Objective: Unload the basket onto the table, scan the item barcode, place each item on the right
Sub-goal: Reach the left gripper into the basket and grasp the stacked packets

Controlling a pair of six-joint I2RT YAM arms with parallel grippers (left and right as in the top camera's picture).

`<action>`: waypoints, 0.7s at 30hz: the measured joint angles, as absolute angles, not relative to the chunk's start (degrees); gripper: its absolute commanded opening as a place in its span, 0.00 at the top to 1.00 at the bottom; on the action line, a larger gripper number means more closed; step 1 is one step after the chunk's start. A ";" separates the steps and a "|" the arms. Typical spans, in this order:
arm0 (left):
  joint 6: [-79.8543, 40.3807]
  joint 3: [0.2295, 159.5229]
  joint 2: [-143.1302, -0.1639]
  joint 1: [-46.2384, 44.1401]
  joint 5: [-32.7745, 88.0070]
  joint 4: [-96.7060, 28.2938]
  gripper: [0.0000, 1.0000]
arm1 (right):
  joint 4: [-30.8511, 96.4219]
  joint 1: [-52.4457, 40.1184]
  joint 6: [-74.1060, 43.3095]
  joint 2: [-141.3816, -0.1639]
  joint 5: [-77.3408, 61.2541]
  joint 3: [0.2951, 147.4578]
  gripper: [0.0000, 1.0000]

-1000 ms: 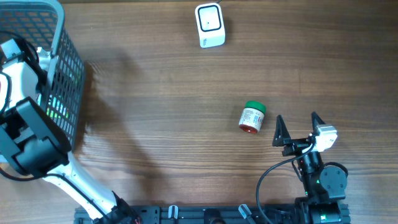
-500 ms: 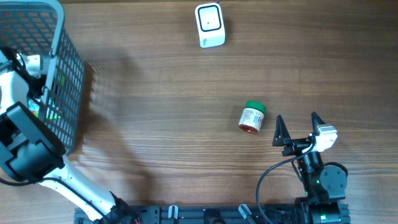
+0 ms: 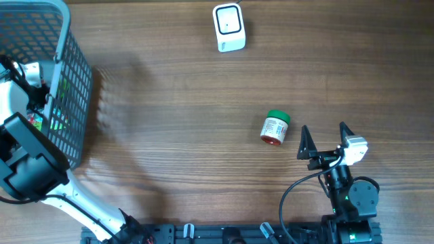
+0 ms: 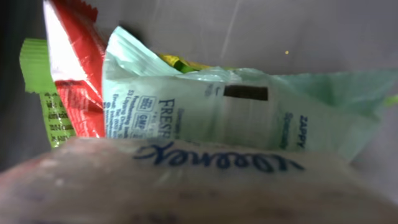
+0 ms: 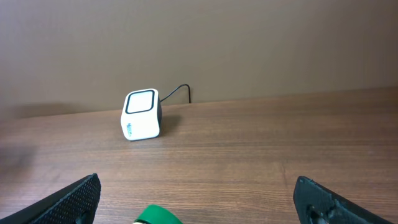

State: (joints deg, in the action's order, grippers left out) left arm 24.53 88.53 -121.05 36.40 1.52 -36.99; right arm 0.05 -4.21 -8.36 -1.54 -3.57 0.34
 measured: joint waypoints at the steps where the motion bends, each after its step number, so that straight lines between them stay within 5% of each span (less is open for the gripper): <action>1: 24.45 88.53 -120.99 36.42 1.45 -37.01 0.48 | 0.05 -4.21 -8.36 -1.54 -3.55 0.34 0.00; 2: 24.45 88.53 -120.97 36.45 1.45 -37.01 0.43 | 0.05 -4.21 -8.36 -1.54 -3.57 0.36 0.00; 4: 23.70 88.55 -120.95 36.45 1.48 -37.01 0.49 | 0.05 -4.21 -8.38 -1.54 -3.57 0.36 0.00; 7: 22.24 88.77 -120.97 36.47 1.41 -37.32 0.90 | 0.05 -4.21 -8.36 -1.54 -3.55 0.36 0.00; 21: 18.74 93.25 -118.56 36.88 2.94 -41.58 0.96 | 0.05 -4.21 -8.38 -1.54 -3.55 0.36 0.00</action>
State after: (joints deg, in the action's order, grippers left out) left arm 18.74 93.25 -118.56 36.88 2.94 -41.58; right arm 0.05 -4.21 -8.38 -1.54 -3.55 0.36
